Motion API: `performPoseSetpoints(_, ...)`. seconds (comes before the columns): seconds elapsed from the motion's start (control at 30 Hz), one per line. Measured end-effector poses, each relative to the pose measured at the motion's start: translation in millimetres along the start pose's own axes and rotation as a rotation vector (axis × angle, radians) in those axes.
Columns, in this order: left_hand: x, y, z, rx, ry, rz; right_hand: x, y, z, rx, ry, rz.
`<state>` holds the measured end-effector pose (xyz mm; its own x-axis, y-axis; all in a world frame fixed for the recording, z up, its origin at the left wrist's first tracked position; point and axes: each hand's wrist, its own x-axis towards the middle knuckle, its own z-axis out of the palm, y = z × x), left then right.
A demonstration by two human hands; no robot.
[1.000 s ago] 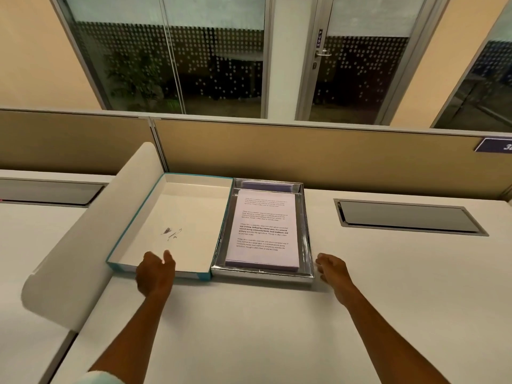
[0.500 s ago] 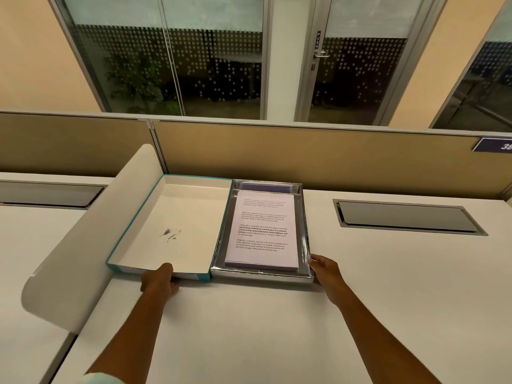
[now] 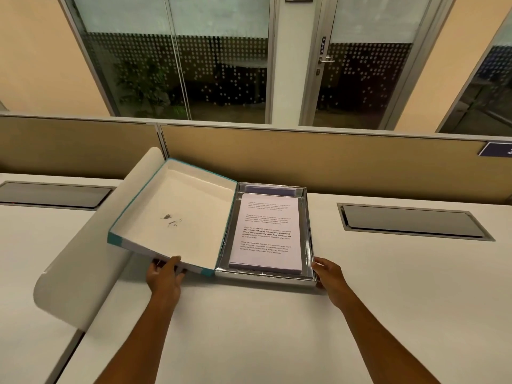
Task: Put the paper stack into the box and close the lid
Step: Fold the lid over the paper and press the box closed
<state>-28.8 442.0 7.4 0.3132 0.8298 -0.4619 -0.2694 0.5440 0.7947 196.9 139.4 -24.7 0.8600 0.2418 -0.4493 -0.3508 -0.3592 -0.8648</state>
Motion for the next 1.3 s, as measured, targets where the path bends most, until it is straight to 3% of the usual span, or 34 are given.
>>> performPoseSetpoints(0.6,-61,-35,54,0.806,-0.318,0.734,-11,-7,0,0.069,-0.001,0.042)
performPoseSetpoints(0.8,-59,-69,62,1.14,-0.472,1.011,-10,-9,-3,0.17,-0.044,0.153)
performPoseSetpoints(1.0,-59,-93,74,1.447,-0.545,1.28,-13,-16,-6,0.313,-0.11,0.104)
performPoseSetpoints(1.3,-47,-111,62,1.608,-0.731,1.323,-8,-35,-2,0.181,-0.048,0.055)
